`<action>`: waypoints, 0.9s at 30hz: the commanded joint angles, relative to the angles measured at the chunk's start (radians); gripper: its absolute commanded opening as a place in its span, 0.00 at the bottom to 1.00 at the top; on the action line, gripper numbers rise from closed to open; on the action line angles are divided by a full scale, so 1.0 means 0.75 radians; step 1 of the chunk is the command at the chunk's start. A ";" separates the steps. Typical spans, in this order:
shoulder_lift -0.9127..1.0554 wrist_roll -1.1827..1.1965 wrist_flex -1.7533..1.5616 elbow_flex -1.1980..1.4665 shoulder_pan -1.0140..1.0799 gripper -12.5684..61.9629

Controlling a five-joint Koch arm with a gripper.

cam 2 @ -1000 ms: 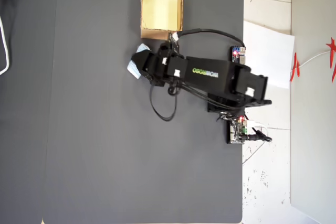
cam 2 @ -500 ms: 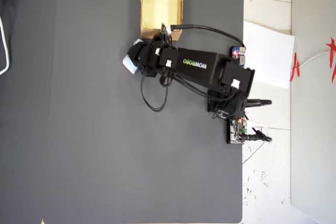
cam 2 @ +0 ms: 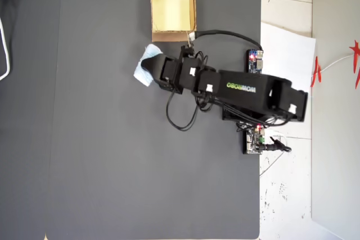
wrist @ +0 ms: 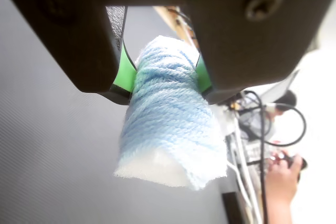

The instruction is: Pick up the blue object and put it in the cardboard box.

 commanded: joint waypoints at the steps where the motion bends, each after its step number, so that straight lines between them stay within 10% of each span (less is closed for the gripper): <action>1: 0.149 0.047 -0.162 -0.020 -0.014 0.14; 17: 0.170 -0.027 0.088 -0.188 0.628 0.15; 27: 0.110 -0.018 0.313 -0.266 0.650 0.54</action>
